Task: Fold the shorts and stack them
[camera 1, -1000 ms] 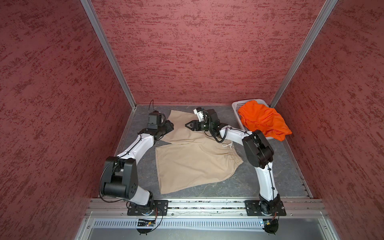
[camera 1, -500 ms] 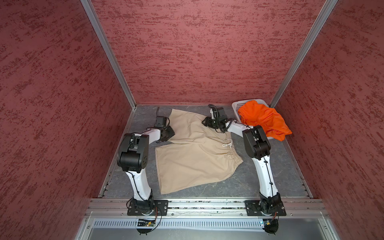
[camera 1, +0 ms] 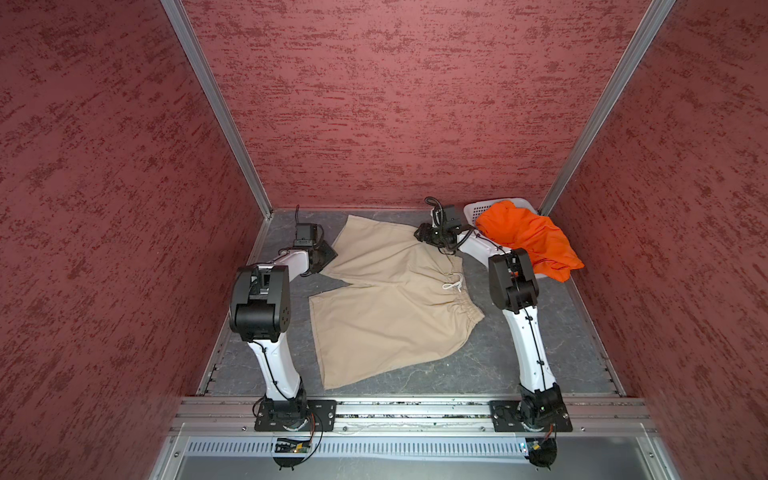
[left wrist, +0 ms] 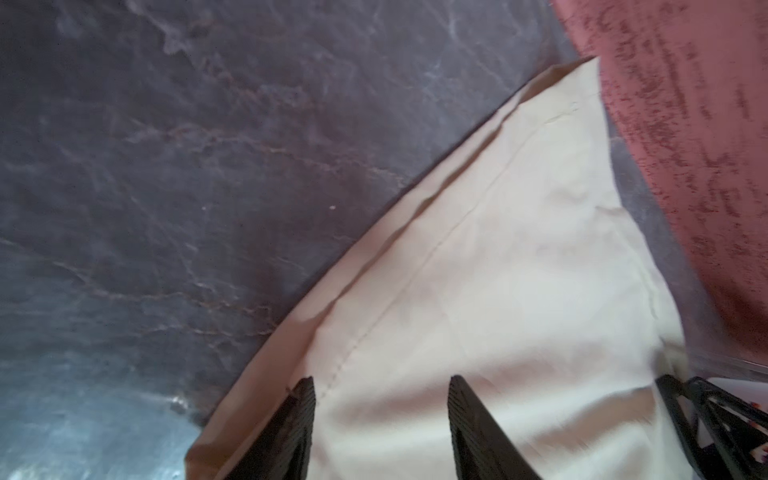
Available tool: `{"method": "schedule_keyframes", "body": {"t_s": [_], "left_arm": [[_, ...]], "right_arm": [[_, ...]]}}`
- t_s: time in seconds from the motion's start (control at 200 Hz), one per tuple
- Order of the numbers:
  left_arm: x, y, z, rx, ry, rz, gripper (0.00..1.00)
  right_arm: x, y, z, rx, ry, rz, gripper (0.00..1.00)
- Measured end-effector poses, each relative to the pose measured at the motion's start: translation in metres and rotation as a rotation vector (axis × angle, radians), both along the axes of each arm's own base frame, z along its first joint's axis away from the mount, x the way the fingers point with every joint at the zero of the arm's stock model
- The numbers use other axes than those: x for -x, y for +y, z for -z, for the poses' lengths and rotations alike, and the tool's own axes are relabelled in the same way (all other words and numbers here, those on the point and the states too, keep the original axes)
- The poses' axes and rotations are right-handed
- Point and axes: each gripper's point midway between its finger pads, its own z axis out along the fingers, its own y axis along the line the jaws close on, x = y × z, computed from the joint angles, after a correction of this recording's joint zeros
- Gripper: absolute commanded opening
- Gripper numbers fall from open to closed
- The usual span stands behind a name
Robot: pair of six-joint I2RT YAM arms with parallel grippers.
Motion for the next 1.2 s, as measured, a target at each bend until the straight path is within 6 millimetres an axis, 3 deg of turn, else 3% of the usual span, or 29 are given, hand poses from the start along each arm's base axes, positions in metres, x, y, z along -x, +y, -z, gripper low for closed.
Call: {"method": "schedule_keyframes", "body": {"t_s": [0.09,0.21,0.276,0.331,0.396,0.491,0.586,0.666,0.766,0.887,1.197], "left_arm": [[0.012,-0.015,-0.037,-0.006,-0.071,0.031,0.53],[0.052,-0.051,-0.087,0.011,-0.176,0.093,0.52],[0.078,-0.065,-0.094,0.032,-0.194,0.117,0.5],[0.1,-0.07,-0.085,0.049,-0.173,0.116,0.5],[0.127,-0.069,-0.06,0.059,-0.112,0.096,0.48],[0.166,-0.057,-0.015,0.056,0.015,0.037,0.44],[0.194,-0.042,0.017,0.043,0.12,-0.045,0.44],[0.203,-0.032,0.028,0.035,0.159,-0.103,0.43],[0.2,-0.021,0.035,0.04,0.178,-0.167,0.4],[0.198,-0.01,0.053,0.031,0.232,-0.223,0.35],[0.137,-0.002,0.051,0.09,0.175,-0.255,0.32]], "right_arm": [[0.029,-0.001,-0.03,-0.007,-0.025,-0.034,0.58],[0.076,0.002,-0.092,-0.038,-0.121,-0.089,0.54],[0.105,0.011,-0.115,-0.063,-0.173,-0.133,0.53],[0.132,0.02,-0.119,-0.082,-0.188,-0.176,0.51],[0.161,0.028,-0.107,-0.095,-0.166,-0.218,0.5],[0.201,0.032,-0.063,-0.093,-0.058,-0.257,0.49],[0.231,0.015,-0.012,-0.056,0.077,-0.228,0.48],[0.245,-0.001,0.015,-0.018,0.149,-0.183,0.48],[0.251,-0.014,0.03,0.01,0.187,-0.13,0.48],[0.245,-0.024,0.034,0.022,0.18,-0.061,0.49],[0.224,-0.047,0.035,-0.02,0.112,0.112,0.51]]}}
